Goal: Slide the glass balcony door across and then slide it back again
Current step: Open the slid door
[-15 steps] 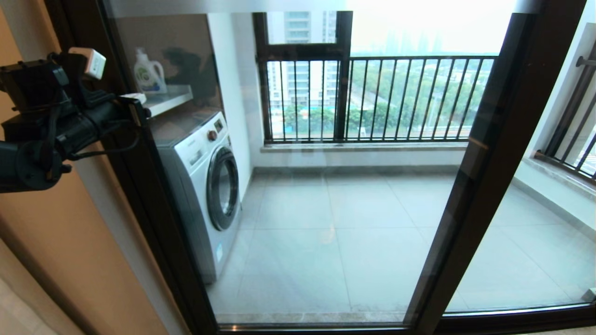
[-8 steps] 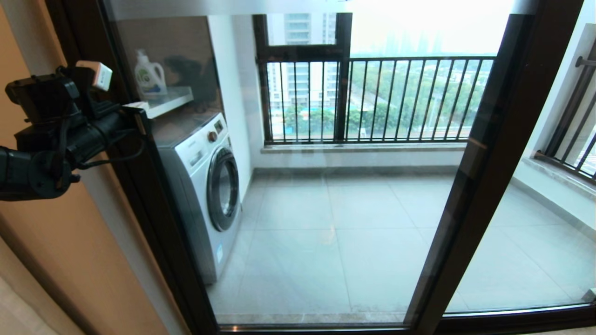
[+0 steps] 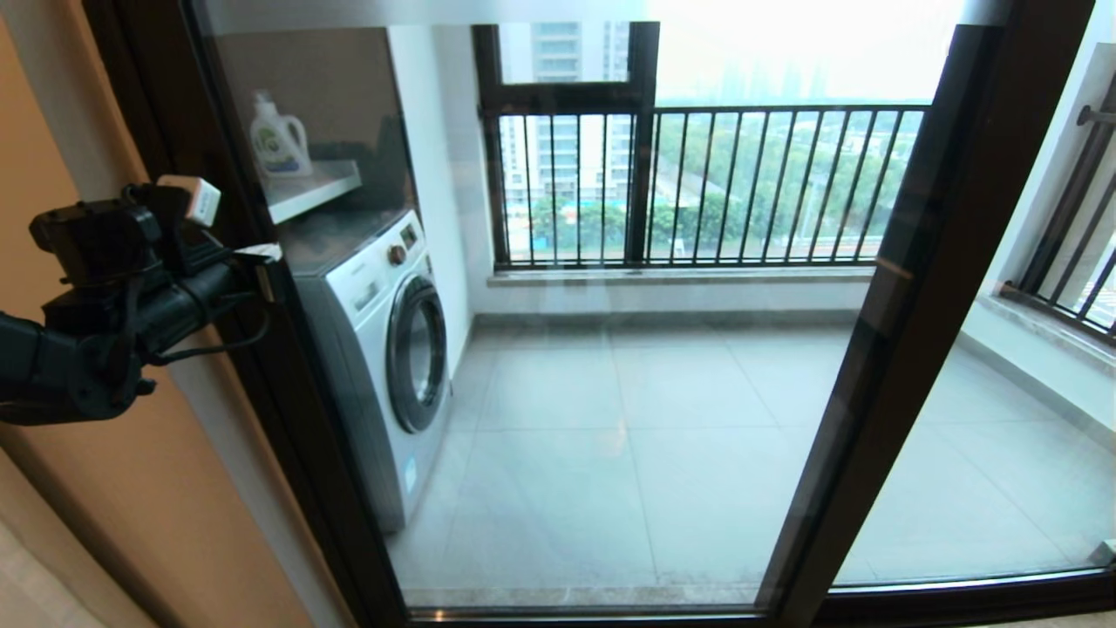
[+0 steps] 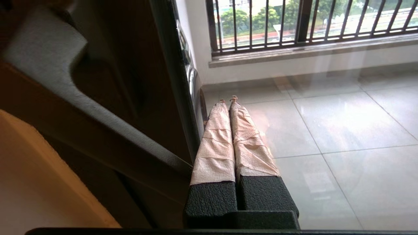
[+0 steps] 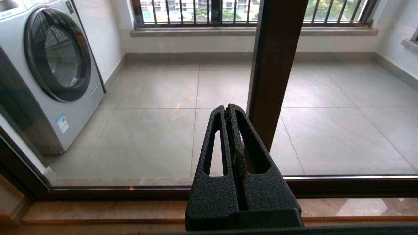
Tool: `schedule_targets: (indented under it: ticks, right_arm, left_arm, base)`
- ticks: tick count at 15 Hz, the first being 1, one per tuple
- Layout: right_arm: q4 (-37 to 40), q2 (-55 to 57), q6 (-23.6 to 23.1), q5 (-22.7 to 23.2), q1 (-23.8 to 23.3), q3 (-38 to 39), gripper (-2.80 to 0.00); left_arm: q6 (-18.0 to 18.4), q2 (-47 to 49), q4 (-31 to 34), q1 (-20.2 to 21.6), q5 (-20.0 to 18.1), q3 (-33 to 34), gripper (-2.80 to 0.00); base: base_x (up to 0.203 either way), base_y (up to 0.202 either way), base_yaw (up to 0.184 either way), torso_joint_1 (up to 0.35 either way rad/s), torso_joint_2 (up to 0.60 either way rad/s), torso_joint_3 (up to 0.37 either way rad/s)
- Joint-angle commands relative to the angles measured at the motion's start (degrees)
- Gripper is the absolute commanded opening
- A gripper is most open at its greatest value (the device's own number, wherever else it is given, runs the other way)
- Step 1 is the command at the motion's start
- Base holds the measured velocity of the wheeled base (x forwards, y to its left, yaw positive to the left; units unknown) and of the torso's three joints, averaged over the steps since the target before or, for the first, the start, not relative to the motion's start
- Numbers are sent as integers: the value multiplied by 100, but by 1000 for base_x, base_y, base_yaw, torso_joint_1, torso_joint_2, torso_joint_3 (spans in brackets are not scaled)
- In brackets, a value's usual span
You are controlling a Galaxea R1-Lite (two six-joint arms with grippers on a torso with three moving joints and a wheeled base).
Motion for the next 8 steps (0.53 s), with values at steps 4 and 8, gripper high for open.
schedule_targets:
  ticks: [4, 8]
  right_arm:
    - [-2, 7, -6, 8, 0, 18, -280]
    - [-2, 7, -6, 8, 0, 18, -280]
  left_arm:
    - [6, -54, -50, 169, -12, 193, -280]
    - [37, 42, -52, 472, -37, 323, -280]
  base:
    - [0, 0, 0, 0, 0, 0]
    - [0, 0, 0, 0, 0, 0]
